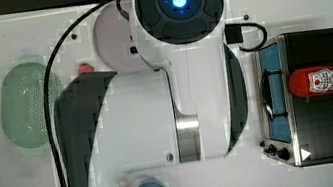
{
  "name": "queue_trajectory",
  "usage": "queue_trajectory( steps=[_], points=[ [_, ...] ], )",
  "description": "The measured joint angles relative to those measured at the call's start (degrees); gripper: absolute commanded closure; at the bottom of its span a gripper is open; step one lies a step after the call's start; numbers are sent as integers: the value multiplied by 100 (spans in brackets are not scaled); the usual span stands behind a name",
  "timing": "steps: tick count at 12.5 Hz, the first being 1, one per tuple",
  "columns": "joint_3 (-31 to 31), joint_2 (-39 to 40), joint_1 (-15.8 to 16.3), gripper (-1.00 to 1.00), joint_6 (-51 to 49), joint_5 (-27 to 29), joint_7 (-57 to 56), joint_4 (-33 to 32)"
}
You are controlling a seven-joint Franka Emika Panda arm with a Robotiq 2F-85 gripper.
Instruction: Pick Ketchup from oven and place it on table.
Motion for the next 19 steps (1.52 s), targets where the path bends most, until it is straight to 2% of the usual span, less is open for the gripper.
queue_trajectory(
  steps=[2,3,5,8,11,15,17,19],
  points=[
    [-163,-690,21,-80,-666,-113,18,-582],
    [-186,-1064,-65,-99,-740,-124,18,-739],
    [-266,-1657,-147,-100,-729,-38,42,-716],
    [-483,-2067,-210,-100,-600,-28,116,-498],
    [-1050,-1825,-267,-100,-278,-45,120,-453],
    [-2172,-761,-504,-100,483,-119,120,-487],
    [-2476,-188,-663,-100,1055,-111,120,-504],
    [-2825,184,-612,-100,1093,-101,119,-481]
  ],
)
